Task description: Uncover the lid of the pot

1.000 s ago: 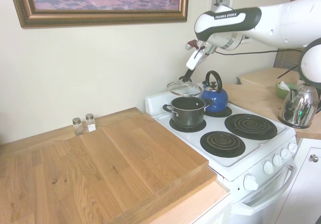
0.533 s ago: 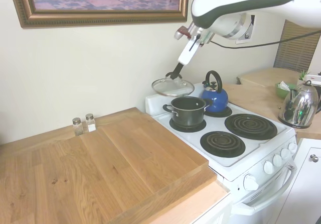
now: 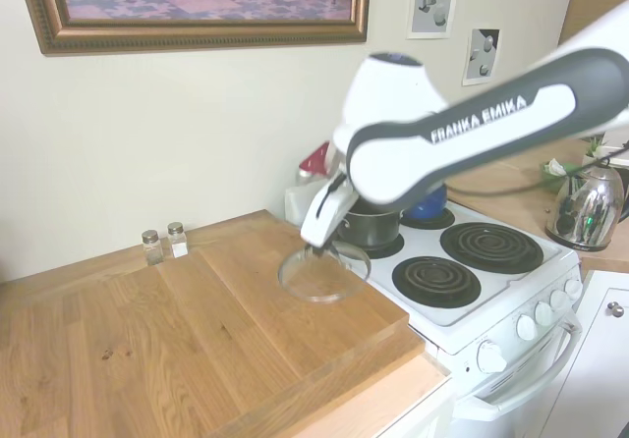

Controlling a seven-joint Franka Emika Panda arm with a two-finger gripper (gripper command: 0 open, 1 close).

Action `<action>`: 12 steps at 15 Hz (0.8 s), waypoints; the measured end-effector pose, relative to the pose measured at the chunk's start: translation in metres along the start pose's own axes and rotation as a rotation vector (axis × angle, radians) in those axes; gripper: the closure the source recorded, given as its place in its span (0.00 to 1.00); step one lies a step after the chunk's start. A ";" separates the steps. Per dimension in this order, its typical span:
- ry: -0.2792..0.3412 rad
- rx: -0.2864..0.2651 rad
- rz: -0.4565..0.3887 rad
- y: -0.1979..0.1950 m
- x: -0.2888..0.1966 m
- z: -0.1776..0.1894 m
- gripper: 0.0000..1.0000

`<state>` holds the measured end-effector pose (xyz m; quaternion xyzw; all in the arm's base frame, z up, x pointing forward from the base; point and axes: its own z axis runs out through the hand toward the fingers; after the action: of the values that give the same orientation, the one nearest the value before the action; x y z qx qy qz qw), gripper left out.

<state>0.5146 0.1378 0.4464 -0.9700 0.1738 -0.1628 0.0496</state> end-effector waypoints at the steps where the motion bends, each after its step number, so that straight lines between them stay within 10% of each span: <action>1: 0.002 -0.001 0.018 -0.008 -0.005 -0.001 1.00; 12: 0.013 -0.146 0.174 -0.081 -0.012 0.051 1.00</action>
<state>0.5468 0.2199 0.4076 -0.9512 0.2688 -0.1513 -0.0083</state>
